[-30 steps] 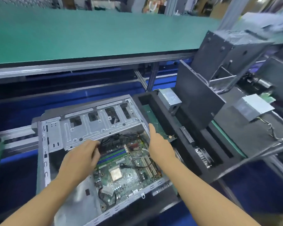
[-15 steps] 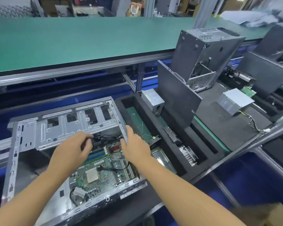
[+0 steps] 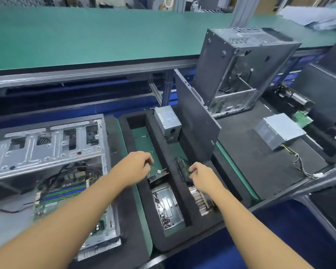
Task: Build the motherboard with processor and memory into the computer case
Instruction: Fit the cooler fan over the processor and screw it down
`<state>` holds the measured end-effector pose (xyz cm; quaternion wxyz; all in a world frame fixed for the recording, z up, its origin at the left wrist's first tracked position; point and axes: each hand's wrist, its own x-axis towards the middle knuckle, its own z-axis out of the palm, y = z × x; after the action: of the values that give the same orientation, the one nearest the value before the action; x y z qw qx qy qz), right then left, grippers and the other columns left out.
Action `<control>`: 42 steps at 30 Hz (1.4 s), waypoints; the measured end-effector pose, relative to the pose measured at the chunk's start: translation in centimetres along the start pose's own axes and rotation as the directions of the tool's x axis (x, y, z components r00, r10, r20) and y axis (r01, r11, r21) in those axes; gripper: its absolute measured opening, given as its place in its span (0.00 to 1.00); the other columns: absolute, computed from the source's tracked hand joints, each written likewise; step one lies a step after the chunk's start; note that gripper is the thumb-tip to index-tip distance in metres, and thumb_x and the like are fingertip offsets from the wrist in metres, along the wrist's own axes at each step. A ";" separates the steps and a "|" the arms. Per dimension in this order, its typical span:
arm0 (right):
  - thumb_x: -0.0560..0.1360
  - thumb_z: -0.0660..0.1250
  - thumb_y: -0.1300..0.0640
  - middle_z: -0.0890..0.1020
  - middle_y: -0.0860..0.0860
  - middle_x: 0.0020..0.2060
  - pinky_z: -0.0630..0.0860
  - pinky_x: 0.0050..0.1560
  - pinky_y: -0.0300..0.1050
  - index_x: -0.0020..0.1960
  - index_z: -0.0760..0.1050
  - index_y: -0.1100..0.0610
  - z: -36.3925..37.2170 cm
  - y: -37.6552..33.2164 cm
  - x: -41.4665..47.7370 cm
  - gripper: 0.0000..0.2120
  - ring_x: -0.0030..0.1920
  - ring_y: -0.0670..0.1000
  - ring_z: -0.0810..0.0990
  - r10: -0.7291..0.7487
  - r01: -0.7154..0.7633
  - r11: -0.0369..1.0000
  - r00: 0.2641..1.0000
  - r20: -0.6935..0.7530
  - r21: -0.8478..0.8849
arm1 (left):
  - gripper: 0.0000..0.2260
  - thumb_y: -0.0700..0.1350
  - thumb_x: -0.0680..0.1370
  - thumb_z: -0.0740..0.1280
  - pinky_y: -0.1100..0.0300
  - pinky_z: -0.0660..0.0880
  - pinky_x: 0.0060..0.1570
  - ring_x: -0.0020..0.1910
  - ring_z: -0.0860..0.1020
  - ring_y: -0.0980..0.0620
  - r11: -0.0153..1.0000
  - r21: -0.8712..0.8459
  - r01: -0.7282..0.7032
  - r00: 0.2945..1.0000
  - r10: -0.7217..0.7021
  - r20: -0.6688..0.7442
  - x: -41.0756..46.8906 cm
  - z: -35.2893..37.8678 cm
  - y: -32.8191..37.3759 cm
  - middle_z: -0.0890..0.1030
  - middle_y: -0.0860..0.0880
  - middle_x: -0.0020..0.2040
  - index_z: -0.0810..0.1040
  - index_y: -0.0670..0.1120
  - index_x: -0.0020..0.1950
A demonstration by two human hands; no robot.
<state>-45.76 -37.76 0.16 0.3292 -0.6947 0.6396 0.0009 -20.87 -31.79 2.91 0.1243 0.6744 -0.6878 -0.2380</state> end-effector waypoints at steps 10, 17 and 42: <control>0.75 0.65 0.67 0.65 0.56 0.72 0.71 0.66 0.55 0.74 0.62 0.56 1.8 8.7 2.8 0.30 0.71 0.61 0.65 -0.114 0.331 0.731 0.921 0.371 -0.597 | 0.11 0.42 0.78 0.60 0.62 0.70 0.47 0.46 0.75 0.53 0.999 -0.008 0.034 0.897 -0.027 0.441 4.5 8.9 4.1 0.80 0.51 0.56 0.78 0.49 0.57; 0.73 0.75 0.58 0.48 0.58 0.81 0.48 0.78 0.62 0.82 0.46 0.52 3.3 10.5 2.9 0.49 0.80 0.59 0.49 -0.207 0.492 0.417 0.870 0.447 -0.764 | 0.11 0.43 0.78 0.61 0.64 0.68 0.46 0.45 0.74 0.56 0.998 -0.051 0.040 0.874 -0.010 0.487 5.2 12.1 5.8 0.78 0.54 0.48 0.77 0.50 0.58; 0.65 0.79 0.47 0.62 0.55 0.72 0.68 0.71 0.59 0.81 0.48 0.51 -5.0 5.2 1.4 0.56 0.73 0.58 0.61 -0.268 0.479 0.737 0.855 0.444 -0.477 | 0.13 0.53 0.78 0.65 0.59 0.77 0.50 0.51 0.80 0.54 0.892 -0.375 0.254 0.944 -0.143 0.298 4.8 9.2 3.8 0.78 0.57 0.54 0.71 0.54 0.61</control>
<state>-52.18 -41.06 1.13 0.2059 -0.8646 0.3856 0.2476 -28.99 -35.17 -3.85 0.1449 0.6632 -0.5599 -0.4751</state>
